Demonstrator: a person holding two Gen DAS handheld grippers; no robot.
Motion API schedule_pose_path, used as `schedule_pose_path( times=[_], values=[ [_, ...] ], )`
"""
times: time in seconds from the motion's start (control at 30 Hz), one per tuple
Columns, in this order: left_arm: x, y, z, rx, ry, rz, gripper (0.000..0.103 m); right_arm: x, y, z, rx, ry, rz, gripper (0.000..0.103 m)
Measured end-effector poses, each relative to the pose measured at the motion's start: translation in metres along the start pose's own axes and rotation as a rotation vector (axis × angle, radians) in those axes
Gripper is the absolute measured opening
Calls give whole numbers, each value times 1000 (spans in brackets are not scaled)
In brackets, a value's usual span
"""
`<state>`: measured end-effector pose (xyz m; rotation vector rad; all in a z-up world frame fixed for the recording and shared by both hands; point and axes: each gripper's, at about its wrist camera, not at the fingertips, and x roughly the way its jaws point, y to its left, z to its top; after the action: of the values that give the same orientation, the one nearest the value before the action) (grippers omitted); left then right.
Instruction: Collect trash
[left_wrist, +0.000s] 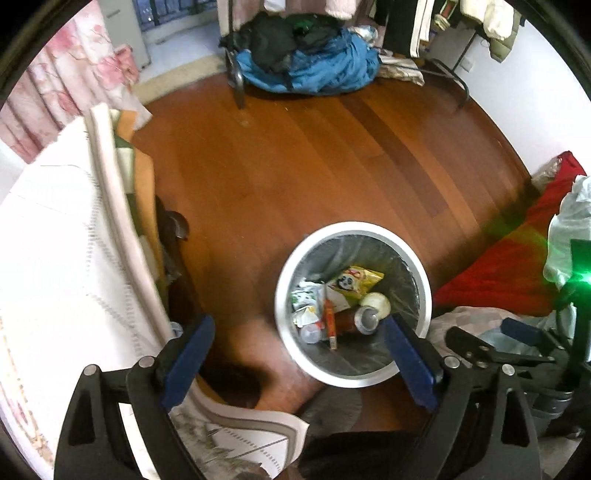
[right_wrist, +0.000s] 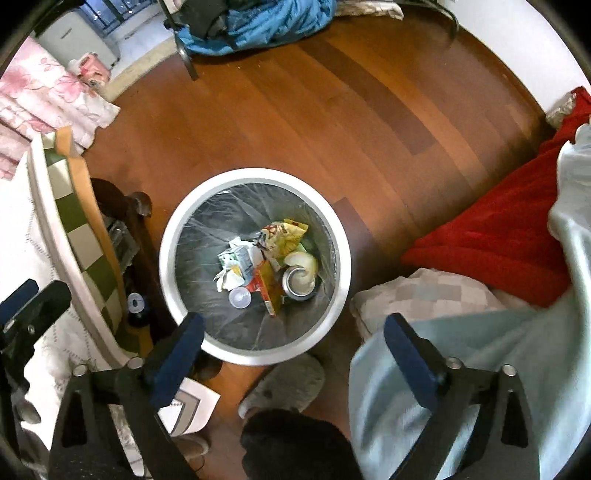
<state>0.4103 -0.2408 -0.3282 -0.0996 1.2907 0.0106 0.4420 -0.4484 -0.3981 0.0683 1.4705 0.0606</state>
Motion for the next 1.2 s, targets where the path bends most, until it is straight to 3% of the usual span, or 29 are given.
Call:
schedule_pose_path(
  times=[0.4,0.8,1.2],
  values=[
    [-116,17,-28,11,-171,7,94,-130,21,-47,-27,-172,93,101],
    [-256,24,-81,31,-354,-103,94,-287,31,-134,-86,-382,214,101],
    [-323,40,-126,24,-419,-174,94,-372,40,-205,-160,-480,305,103]
  ],
)
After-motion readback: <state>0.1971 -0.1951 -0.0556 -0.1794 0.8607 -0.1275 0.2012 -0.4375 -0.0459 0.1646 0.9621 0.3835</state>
